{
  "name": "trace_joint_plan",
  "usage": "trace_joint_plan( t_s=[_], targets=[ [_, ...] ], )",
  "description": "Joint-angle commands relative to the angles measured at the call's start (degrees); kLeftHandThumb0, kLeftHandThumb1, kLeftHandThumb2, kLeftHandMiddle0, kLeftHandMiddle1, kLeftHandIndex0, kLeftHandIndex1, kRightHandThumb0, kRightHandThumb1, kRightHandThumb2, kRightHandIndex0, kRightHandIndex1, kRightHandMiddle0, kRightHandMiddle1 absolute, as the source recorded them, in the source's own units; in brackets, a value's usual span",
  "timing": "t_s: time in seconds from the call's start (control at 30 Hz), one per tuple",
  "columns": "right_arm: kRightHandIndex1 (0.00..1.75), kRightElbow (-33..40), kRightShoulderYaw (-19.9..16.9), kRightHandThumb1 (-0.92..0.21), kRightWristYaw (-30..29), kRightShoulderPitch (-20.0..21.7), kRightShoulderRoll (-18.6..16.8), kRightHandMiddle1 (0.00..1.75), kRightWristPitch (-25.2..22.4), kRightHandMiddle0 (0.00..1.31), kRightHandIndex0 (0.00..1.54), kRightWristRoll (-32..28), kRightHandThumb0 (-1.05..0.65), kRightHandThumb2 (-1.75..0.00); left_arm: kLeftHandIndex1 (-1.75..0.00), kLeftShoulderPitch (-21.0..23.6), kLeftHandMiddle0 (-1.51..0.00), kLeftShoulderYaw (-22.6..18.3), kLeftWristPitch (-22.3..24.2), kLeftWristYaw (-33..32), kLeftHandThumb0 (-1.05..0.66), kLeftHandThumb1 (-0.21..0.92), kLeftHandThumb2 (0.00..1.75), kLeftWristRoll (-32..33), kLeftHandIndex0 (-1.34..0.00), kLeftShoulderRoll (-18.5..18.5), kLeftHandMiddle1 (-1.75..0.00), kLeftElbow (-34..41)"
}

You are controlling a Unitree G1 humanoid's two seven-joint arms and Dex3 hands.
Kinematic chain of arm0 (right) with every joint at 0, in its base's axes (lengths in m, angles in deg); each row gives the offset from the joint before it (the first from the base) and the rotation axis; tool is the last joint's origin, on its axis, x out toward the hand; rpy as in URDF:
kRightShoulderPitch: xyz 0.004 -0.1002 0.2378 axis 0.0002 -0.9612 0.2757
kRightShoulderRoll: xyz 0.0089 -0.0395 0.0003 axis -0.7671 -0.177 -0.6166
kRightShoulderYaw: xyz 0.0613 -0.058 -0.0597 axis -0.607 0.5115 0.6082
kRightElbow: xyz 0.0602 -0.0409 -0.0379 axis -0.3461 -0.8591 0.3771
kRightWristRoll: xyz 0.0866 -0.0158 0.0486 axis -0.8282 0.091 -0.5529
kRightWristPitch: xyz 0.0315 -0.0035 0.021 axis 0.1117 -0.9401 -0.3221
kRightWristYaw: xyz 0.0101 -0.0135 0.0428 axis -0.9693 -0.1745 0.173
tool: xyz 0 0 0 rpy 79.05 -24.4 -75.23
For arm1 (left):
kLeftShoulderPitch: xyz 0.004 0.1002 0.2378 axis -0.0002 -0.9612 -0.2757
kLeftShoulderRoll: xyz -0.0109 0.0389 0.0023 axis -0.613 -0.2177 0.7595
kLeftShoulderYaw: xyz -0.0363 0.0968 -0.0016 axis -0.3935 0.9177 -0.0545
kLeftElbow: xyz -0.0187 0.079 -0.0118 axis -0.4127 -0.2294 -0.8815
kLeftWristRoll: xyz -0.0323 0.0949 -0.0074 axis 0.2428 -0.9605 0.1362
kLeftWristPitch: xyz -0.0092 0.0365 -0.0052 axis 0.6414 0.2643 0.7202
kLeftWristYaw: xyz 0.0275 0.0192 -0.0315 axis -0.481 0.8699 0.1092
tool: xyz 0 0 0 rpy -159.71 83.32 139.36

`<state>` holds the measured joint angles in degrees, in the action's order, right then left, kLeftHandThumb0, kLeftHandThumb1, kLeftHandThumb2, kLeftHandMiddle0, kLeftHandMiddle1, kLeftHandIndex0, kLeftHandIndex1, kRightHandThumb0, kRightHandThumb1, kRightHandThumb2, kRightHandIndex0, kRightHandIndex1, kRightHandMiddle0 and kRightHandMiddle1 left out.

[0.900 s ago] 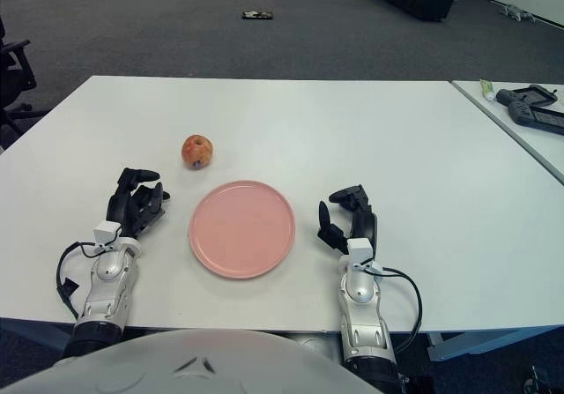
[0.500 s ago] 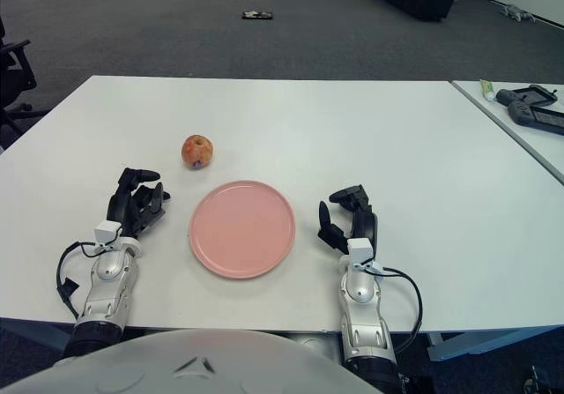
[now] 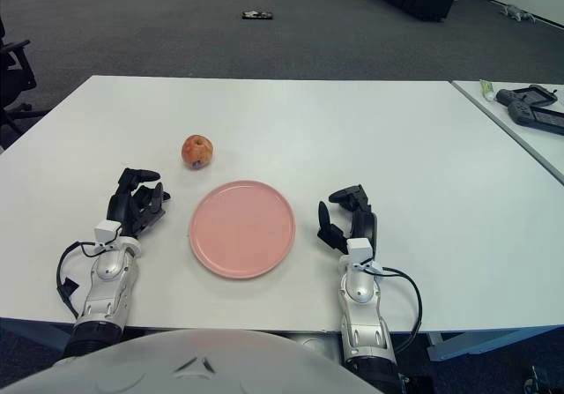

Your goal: Put the apple into the plate.

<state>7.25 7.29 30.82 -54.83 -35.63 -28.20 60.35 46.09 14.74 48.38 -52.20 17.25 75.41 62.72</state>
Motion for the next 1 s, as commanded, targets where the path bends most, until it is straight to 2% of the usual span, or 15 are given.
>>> trace_joint_plan(
  t_s=[0.0,0.2,0.37,0.47,0.6,0.77,0.9,0.97],
  targets=[
    [1.37,0.13,0.06,-0.62,-0.15,1.09,0.2,1.75,-0.07,0.38,0.73,0.41,-0.39,-0.94,-1.75,0.19,-0.53,0.43,2.39,0.11,-0.37,0.75,0.77,-0.1,-0.29,0.03,-1.59,1.2],
    [1.36,-0.49,0.02,-0.63,-0.23,1.64,0.16,1.75,-0.23,0.37,0.72,0.32,-0.39,-0.93,-1.75,3.65,-0.57,0.97,6.71,-1.42,-0.38,0.73,0.8,-1.92,-0.31,-0.15,-1.55,4.71],
    [1.37,-1.04,-0.01,-0.63,-0.18,2.06,0.29,1.75,-0.26,0.37,0.73,0.31,-0.39,-0.94,-1.75,6.77,-0.58,1.1,6.54,-3.56,-0.38,0.71,0.82,-4.46,-0.32,-0.44,-1.53,3.44],
    [1.37,-1.5,-0.09,-0.63,-0.21,2.35,0.33,1.75,-0.19,0.37,0.73,0.21,-0.39,-0.93,-1.75,10.56,-0.56,1.53,6.15,-4.97,-0.38,0.71,0.82,-6.49,-0.32,-0.92,-1.55,2.0],
    [1.37,-1.85,-0.15,-0.63,-0.36,2.57,0.32,1.75,-0.05,0.37,0.72,0.27,-0.39,-0.93,-1.75,14.77,-0.47,2.48,3.89,-5.22,-0.38,0.73,0.79,-8.7,-0.31,-2.37,-1.6,0.15],
    [1.37,-2.18,-0.11,-0.63,-0.33,2.71,0.35,1.75,0.55,0.37,0.72,0.22,-0.39,-0.92,-1.75,17.38,-0.39,4.23,-0.36,-4.01,-0.37,0.77,0.73,-11.48,-0.28,-5.21,-1.59,-1.28],
    [1.37,-2.4,-0.15,-0.63,-0.13,2.76,0.43,1.75,0.77,0.37,0.73,0.02,-0.39,-0.92,-1.75,19.89,-0.24,5.43,-2.37,-1.83,-0.35,0.88,0.57,-13.42,-0.21,-9.06,-1.45,-3.65],
    [1.37,-2.51,-0.19,-0.63,-0.05,2.79,0.46,1.75,0.81,0.37,0.73,-0.08,-0.39,-0.93,-1.55,21.29,-0.12,5.98,-3.47,-1.88,-0.51,0.81,0.7,-14.79,-0.11,-10.47,-1.32,-5.51]
  ],
)
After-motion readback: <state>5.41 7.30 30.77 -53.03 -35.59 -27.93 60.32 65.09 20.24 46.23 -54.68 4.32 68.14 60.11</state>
